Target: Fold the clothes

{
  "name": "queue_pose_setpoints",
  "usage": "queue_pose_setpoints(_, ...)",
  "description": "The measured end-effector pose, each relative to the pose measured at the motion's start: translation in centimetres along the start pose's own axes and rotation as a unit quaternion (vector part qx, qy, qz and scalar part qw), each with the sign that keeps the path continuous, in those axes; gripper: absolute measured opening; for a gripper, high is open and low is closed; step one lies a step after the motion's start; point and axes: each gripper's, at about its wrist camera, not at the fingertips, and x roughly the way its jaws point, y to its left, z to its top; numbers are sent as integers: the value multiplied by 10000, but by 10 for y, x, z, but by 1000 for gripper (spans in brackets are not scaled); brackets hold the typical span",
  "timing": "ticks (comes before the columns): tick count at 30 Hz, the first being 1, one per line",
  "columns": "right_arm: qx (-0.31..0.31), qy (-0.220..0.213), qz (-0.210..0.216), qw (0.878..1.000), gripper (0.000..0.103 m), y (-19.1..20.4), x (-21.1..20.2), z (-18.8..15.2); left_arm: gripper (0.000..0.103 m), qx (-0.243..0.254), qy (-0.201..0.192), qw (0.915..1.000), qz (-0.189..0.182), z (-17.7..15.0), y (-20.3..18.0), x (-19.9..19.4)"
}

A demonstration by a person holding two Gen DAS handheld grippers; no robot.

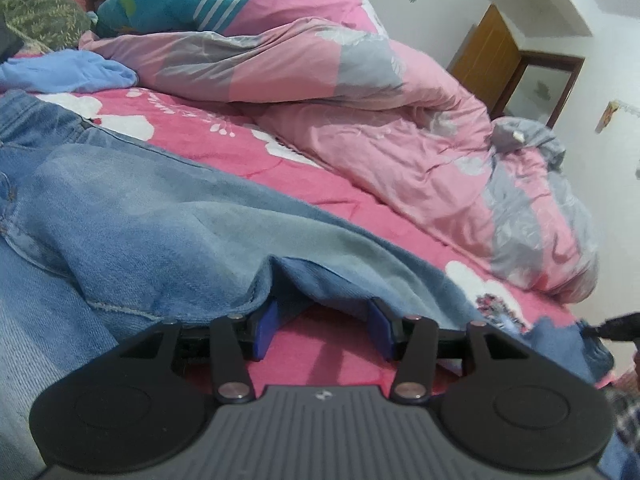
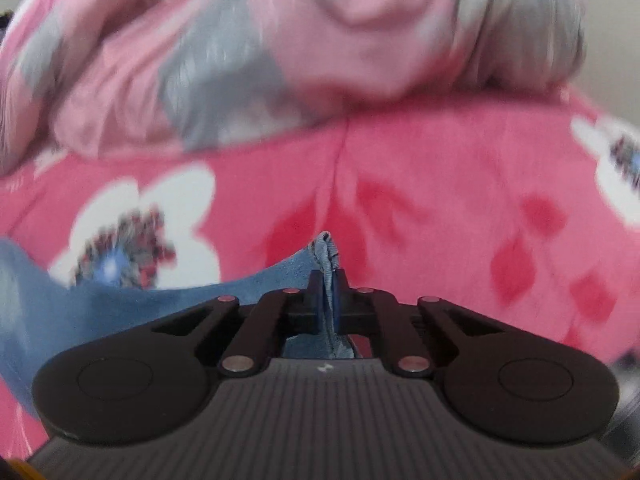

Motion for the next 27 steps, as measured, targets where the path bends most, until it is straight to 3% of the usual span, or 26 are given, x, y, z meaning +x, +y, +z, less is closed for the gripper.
queue_pose_setpoints(4, -130, -312, -234, 9992, 3, -2, 2, 33, 53, -28, -12, 10000, -72, 0, 0, 0)
queue_pose_setpoints(8, -187, -201, -486, 9984, 3, -12, 27, 44, 53, -68, 22, 9999, -149, 0, 2, 1)
queue_pose_setpoints(13, -91, 134, -760, 9970, 3, -21, 65, 31, 53, -107, 54, 9998, -144, 0, 3, 2)
queue_pose_setpoints(16, -22, 204, -971, 9951, 9, -25, 75, 21, 53, -108, 67, 9998, -132, 0, 3, 2)
queue_pose_setpoints(19, 292, 147, -1130, 9931, 25, -39, 66, 23, 53, -114, 76, 9998, -123, 0, 3, 3)
queue_pose_setpoints(22, 440, 26, -1548, 9870, 25, -51, 44, 27, 53, -116, 75, 9998, -113, 1, 2, 2)
queue_pose_setpoints(24, 581, -153, -1387, 9885, 27, -54, 23, 31, 54, -90, 64, 9999, -93, 4, -3, -1)
queue_pose_setpoints(27, 734, -353, -704, 9942, 27, -43, -3, 33, 58, -10, 68, 9999, -79, 11, -17, -6)
